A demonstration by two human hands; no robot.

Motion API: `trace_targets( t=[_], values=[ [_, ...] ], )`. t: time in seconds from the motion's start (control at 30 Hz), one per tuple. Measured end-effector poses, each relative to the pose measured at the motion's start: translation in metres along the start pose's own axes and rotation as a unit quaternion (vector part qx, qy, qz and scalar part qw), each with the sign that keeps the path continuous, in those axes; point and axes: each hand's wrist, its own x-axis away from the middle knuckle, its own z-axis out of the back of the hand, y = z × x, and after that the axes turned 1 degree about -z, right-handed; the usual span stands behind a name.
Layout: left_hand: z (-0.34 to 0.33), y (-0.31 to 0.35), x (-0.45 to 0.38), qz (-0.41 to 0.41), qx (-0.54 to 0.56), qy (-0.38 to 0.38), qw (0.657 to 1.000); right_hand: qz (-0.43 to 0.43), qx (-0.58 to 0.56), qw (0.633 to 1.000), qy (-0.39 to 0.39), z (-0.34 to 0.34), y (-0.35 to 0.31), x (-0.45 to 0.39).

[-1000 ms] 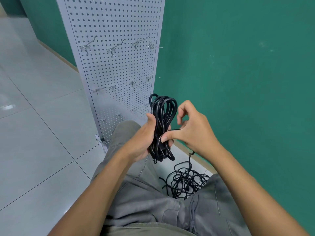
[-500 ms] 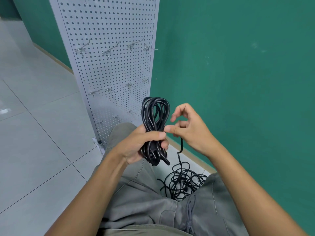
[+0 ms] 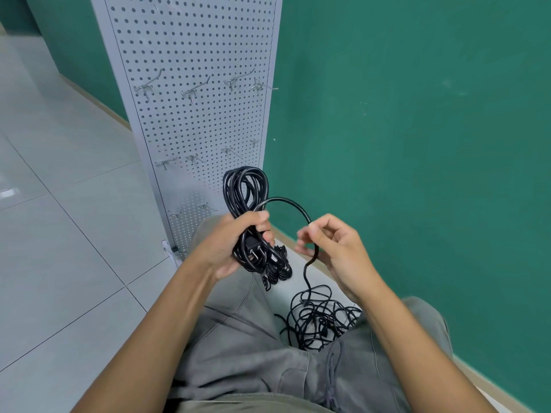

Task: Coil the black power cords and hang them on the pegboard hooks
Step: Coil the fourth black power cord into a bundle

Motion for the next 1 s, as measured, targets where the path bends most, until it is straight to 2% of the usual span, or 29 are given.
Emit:
trace_targets(
  t=[0.13,0.33,0.47,0.63,0.77,0.9,0.97,1.0],
  values=[
    [-0.011,-0.006,0.001,0.015,-0.056,-0.016,0.998,-0.001,-0.064,0.998,0.001,-0.013,-0.015,-0.001],
    [-0.015,-0.009,0.002,-0.023,-0.139,-0.031,0.990,-0.018,-0.149,0.989,0.004,-0.033,-0.037,-0.005],
    [-0.018,-0.009,0.004,-0.032,-0.143,-0.073,0.986,-0.035,-0.115,0.993,-0.001,-0.042,-0.047,-0.010],
    [-0.014,-0.009,0.004,-0.009,-0.134,-0.083,0.987,-0.077,-0.046,0.996,0.023,-0.045,-0.056,-0.015],
    [-0.011,-0.008,0.004,0.007,-0.131,-0.094,0.987,-0.015,-0.019,0.994,0.106,-0.048,-0.058,-0.019],
    [-0.007,-0.006,0.006,-0.004,-0.085,-0.109,0.990,0.016,-0.021,0.988,0.152,-0.058,-0.055,-0.023],
    [-0.007,-0.007,0.004,-0.017,-0.070,-0.098,0.993,-0.009,-0.024,0.991,0.131,-0.061,-0.052,-0.028],
    [-0.007,-0.007,0.004,-0.021,-0.061,-0.091,0.994,-0.031,-0.030,0.994,0.097,-0.063,-0.049,-0.029]
  ],
)
